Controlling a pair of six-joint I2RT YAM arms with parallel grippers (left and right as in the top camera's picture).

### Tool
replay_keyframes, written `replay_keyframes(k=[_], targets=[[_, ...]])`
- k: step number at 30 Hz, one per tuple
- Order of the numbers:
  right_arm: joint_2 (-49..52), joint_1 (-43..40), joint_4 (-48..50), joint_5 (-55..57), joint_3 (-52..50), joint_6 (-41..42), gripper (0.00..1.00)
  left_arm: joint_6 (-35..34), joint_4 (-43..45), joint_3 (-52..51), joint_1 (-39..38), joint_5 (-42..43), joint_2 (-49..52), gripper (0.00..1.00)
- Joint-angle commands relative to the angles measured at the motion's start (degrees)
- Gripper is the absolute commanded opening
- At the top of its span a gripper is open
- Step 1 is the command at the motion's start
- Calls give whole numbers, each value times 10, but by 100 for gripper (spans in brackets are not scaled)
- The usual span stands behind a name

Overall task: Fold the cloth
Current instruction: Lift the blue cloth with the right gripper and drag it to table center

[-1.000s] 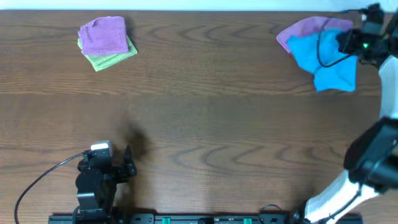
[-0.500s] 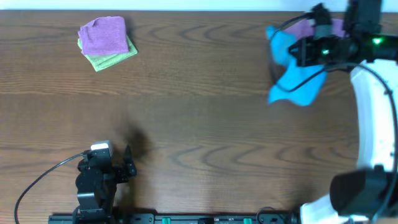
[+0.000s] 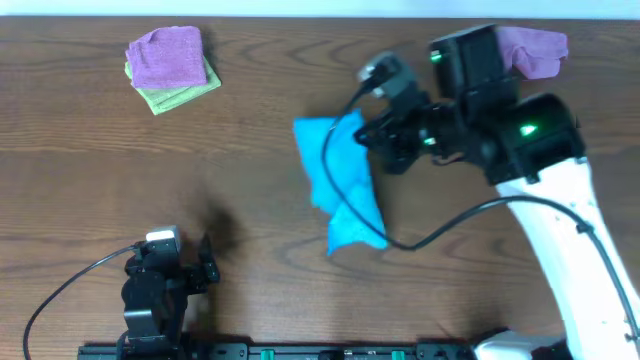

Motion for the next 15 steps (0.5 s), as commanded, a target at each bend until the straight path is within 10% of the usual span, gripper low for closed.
replay_keyframes(k=[1,15], targets=[[-5,54,19,-23,2,37,1,6,0,-4,-1,-6,-4,95],[10,132,84,62,2,85,1,6,0,-4,-1,-6,-4,95]])
